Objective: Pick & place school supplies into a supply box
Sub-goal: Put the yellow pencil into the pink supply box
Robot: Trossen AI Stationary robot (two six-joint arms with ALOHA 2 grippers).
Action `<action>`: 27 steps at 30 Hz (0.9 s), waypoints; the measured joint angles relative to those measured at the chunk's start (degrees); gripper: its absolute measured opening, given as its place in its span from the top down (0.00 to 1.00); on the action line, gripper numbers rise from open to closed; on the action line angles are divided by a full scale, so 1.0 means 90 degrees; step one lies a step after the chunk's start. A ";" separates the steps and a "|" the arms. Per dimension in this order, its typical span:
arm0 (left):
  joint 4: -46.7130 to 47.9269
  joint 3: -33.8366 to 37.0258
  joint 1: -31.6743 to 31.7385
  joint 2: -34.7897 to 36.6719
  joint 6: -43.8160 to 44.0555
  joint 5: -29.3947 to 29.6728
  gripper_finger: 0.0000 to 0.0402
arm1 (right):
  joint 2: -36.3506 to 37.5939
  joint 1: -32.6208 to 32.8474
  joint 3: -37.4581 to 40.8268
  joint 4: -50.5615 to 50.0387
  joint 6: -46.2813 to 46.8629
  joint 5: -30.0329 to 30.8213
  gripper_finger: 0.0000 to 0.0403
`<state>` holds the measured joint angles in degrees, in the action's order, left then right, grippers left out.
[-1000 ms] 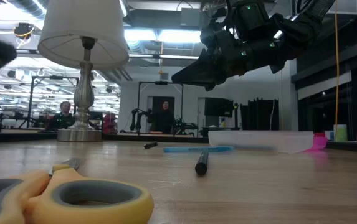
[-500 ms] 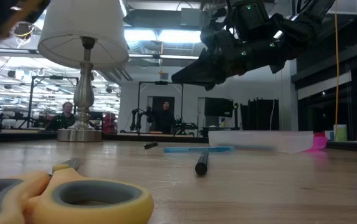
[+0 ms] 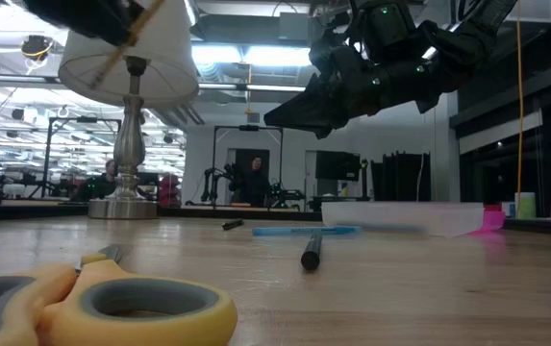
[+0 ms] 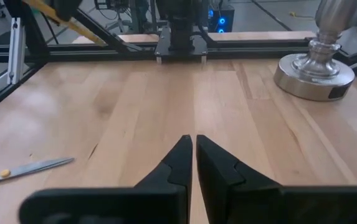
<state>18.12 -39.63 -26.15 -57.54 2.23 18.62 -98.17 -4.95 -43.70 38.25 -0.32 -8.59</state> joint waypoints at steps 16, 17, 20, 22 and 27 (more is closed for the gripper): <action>-0.3897 0.1682 0.2197 -0.0104 -0.1002 -0.1380 0.96 | 0.0000 0.0022 0.0000 -0.0085 -0.0367 0.0001 0.93; -0.3956 0.1682 0.2278 -0.0138 -0.1002 -0.1380 0.96 | 0.0000 0.0022 0.0000 -0.0081 -0.0464 -0.0001 0.93; -0.4300 0.1682 0.2500 -0.0262 -0.1002 -0.1413 0.96 | 0.0000 0.0022 0.0000 -0.0042 -0.0665 -0.0001 0.93; -0.4606 0.1682 0.2608 -0.0400 -0.1002 -0.1545 0.96 | 0.0000 0.0029 0.0000 0.0013 -0.0764 -0.0003 0.93; -0.5350 0.1682 0.2727 -0.0942 -0.0999 -0.1931 0.96 | 0.0000 0.0108 0.0000 0.0236 -0.0977 -0.0043 0.93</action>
<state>-30.04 -24.49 -1.61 -66.01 -6.76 1.23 -98.17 -3.98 -43.70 40.38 -9.11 -8.98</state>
